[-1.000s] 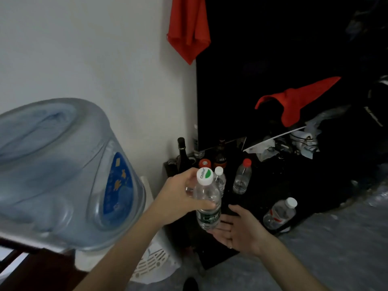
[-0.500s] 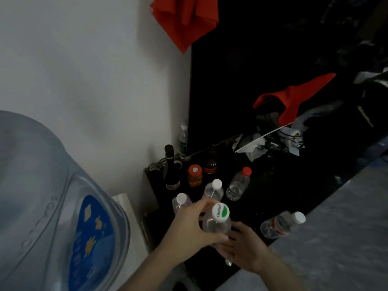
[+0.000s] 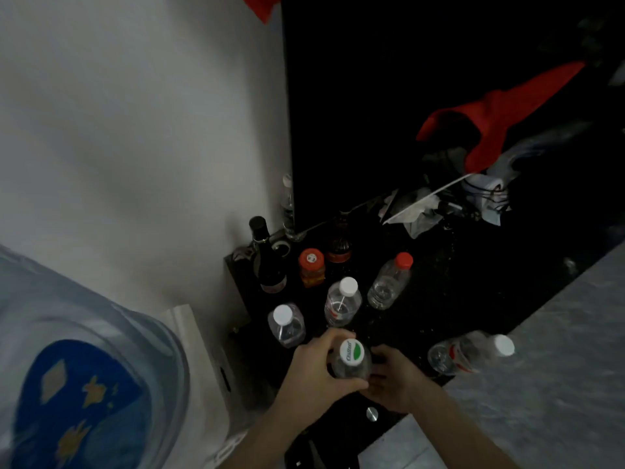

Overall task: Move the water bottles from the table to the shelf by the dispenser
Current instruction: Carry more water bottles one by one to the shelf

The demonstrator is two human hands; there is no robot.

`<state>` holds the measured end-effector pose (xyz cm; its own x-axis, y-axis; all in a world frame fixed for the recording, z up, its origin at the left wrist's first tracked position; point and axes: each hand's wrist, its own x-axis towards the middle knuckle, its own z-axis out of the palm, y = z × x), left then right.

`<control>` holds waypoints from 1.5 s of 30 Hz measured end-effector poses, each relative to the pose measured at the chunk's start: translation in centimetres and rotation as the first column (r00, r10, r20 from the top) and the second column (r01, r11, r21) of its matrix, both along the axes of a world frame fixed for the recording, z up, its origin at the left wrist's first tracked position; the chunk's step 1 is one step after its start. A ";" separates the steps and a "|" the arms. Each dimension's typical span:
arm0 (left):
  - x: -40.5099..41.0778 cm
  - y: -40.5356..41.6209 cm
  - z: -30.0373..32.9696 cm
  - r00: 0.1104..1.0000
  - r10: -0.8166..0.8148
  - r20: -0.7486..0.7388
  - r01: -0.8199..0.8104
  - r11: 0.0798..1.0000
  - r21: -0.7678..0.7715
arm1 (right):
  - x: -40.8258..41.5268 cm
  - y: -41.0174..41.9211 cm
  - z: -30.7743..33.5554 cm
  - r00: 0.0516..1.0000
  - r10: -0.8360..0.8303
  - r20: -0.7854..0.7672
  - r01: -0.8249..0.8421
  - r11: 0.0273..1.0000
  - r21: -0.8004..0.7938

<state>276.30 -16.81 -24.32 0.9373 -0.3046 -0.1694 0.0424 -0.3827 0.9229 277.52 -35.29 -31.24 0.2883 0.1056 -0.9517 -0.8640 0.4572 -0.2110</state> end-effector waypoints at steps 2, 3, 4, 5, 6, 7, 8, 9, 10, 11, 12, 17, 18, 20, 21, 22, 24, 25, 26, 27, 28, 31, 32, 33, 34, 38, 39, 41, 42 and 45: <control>0.1 -0.3 -1.1 1.000 0.025 -0.008 -0.025 1.000 0.008 | 0.5 0.0 -0.9 1.000 0.011 -0.007 -0.011 1.000 -0.029; 0.1 -0.6 -1.6 0.999 0.032 -0.003 -0.032 0.999 0.013 | 0.7 -0.2 -1.4 1.000 0.012 -0.007 -0.012 0.999 -0.040; 0.2 -0.8 -2.1 0.999 0.035 0.006 -0.035 0.999 0.023 | 0.9 -0.3 -1.8 1.000 0.015 -0.002 -0.016 0.999 -0.041; 0.3 -1.1 -2.5 0.999 0.035 0.014 -0.035 0.999 0.034 | 1.1 -0.4 -2.4 1.000 0.018 0.001 -0.018 0.999 -0.040; 0.4 -1.5 -2.9 0.999 0.036 0.021 -0.036 0.998 0.044 | 1.2 -0.6 -2.7 1.000 0.020 0.000 -0.020 0.999 -0.029; 0.5 -1.8 -3.2 0.999 0.038 0.025 -0.039 0.998 0.054 | 1.2 -0.8 -3.0 1.000 0.028 -0.001 -0.028 0.999 -0.022; 0.6 -2.1 -3.6 0.999 0.043 0.029 -0.045 0.997 0.064 | 1.2 -1.0 -3.3 0.999 0.041 0.001 -0.041 0.999 -0.016; 0.7 -2.4 -3.9 0.998 0.049 0.030 -0.051 0.996 0.071 | 1.2 -1.2 -3.4 0.998 0.060 0.002 -0.060 0.998 -0.019; 0.6 -2.7 -4.3 0.998 0.056 0.029 -0.058 0.995 0.075 | 1.2 -1.4 -3.4 0.997 0.074 0.005 -0.074 0.997 -0.022; 0.7 -3.0 -4.6 0.998 0.064 0.030 -0.066 0.995 0.080 | 1.2 -1.6 -3.4 0.996 0.087 0.004 -0.087 0.996 -0.035; 0.6 -3.4 -5.0 0.997 0.070 0.030 -0.073 0.994 0.084 | 1.1 -1.9 -3.6 0.995 0.095 0.008 -0.095 0.994 -0.047; 0.7 -4.9 -6.0 0.997 0.074 0.035 -0.077 0.992 0.104 | 0.7 -3.0 -3.9 0.987 0.152 0.043 -0.145 0.979 -0.142; 0.7 -5.2 -6.1 0.997 0.070 0.037 -0.074 0.991 0.115 | 0.6 -3.2 -3.9 0.987 0.151 0.049 -0.143 0.980 -0.135; 0.7 -5.7 -6.3 0.997 0.060 0.046 -0.066 0.989 0.131 | 0.5 -3.8 -3.8 0.989 0.139 0.053 -0.133 0.984 -0.116; 0.7 -6.0 -6.4 0.997 0.059 0.050 -0.065 0.989 0.135 | 0.4 -4.0 -3.7 0.990 0.133 0.055 -0.127 0.986 -0.107; 0.8 -6.1 -6.4 0.997 0.057 0.051 -0.064 0.988 0.139 | 0.4 -4.2 -3.6 0.989 0.133 0.060 -0.127 0.987 -0.096; 1.1 -6.5 -6.2 0.998 0.049 0.050 -0.056 0.987 0.152 | 0.4 -4.4 -3.4 0.986 0.152 0.071 -0.144 0.984 -0.101; 1.2 -6.6 -6.1 0.998 0.042 0.050 -0.049 0.985 0.163 | 0.5 -4.4 -3.3 0.984 0.163 0.076 -0.153 0.981 -0.117; 1.3 -6.8 -6.0 0.998 0.035 0.050 -0.043 0.984 0.175 | 0.6 -4.4 -3.3 0.981 0.174 0.083 -0.162 0.977 -0.138; 1.3 -6.9 -5.9 0.998 0.030 0.046 -0.038 0.982 0.184 | 0.6 -4.3 -3.2 0.978 0.189 0.091 -0.173 0.972 -0.161; 1.4 -7.0 -5.8 0.999 0.029 0.039 -0.036 0.981 0.188 | 0.7 -4.3 -3.2 0.975 0.200 0.101 -0.180 0.967 -0.180; 1.9 -7.0 -5.5 1.000 0.015 0.020 -0.018 0.983 0.183 | 0.6 -4.1 -2.6 0.964 0.238 0.116 -0.208 0.953 -0.222; 2.1 -7.0 -5.2 1.000 0.004 0.012 -0.006 0.983 0.185 | 0.5 -4.0 -2.3 0.961 0.249 0.121 -0.217 0.949 -0.230; 2.3 -6.9 -4.9 1.000 -0.006 -0.004 0.006 0.981 0.194 | 0.4 -3.9 -1.8 0.957 0.262 0.124 -0.227 0.943 -0.243; 2.5 -6.8 -4.6 1.000 -0.013 -0.021 0.017 0.979 0.204 | 0.2 -3.9 -1.4 0.952 0.275 0.131 -0.235 0.937 -0.259; 2.7 -6.7 -3.0 0.998 -0.029 -0.051 0.042 0.965 0.259 | -0.6 -3.8 0.7 0.921 0.349 0.172 -0.279 0.901 -0.333; 2.7 -6.7 -2.5 0.998 -0.039 -0.047 0.050 0.961 0.271 | -0.9 -3.7 1.1 0.908 0.375 0.188 -0.291 0.886 -0.360; 2.6 -6.6 -1.4 0.998 -0.065 -0.025 0.070 0.952 0.298 | -1.5 -3.7 2.1 0.865 0.446 0.229 -0.318 0.841 -0.438; 2.5 -6.4 -0.9 0.996 -0.084 -0.014 0.084 0.944 0.319 | -1.8 -3.7 2.6 0.827 0.505 0.249 -0.339 0.800 -0.495; 2.2 -5.3 0.6 0.992 -0.116 0.049 0.087 0.911 0.404 | -2.1 -4.4 4.8 0.654 0.709 0.262 -0.401 0.619 -0.676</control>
<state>278.46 -22.14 -23.73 0.9188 -0.3194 -0.2321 -0.0754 -0.7190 0.6909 275.43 -39.70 -26.44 0.7567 -0.0511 -0.6517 -0.6132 -0.4011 -0.6805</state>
